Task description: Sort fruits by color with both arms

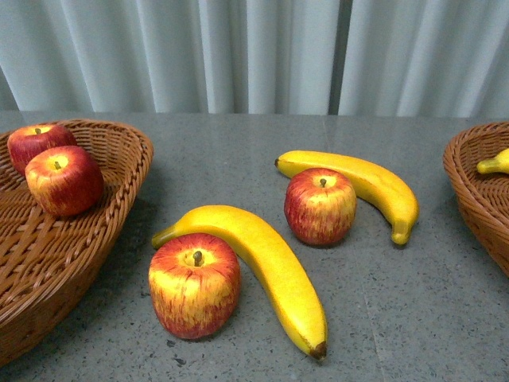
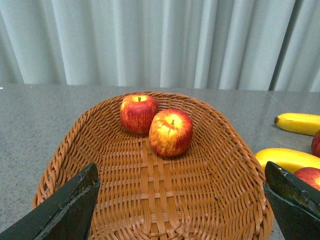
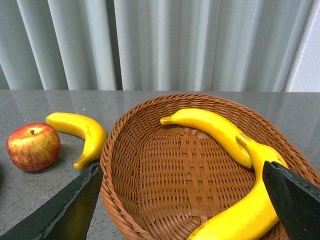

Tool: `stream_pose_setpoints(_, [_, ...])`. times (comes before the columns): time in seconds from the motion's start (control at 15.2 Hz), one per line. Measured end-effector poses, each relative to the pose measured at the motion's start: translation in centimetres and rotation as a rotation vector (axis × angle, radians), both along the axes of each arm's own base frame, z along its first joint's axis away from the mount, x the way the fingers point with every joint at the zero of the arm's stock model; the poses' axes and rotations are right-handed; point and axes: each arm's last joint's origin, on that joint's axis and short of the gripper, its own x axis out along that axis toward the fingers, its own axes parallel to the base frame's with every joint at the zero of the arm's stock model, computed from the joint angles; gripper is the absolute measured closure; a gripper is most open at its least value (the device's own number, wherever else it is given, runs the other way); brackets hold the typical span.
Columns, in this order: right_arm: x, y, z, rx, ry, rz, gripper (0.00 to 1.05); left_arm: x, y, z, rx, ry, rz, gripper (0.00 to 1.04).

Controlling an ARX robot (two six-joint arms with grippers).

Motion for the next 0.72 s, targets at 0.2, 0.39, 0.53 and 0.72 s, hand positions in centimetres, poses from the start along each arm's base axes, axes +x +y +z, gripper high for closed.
stream_pose_setpoints(0.2, [0.00,0.00,0.00,0.000,0.000,0.000,0.06,0.00,0.00,0.00,0.000,0.000,0.000,0.07])
stream_pose_setpoints(0.39, [0.00,0.00,0.00,0.000,0.000,0.000,0.06,0.00,0.00,0.00,0.000,0.000,0.000,0.07])
stream_pose_setpoints(0.53, [0.00,0.00,0.00,0.000,0.000,0.000,0.06,0.00,0.00,0.00,0.000,0.000,0.000,0.07])
stream_pose_setpoints(0.72, [0.00,0.00,0.00,0.000,0.000,0.000,0.06,0.00,0.00,0.00,0.000,0.000,0.000,0.07])
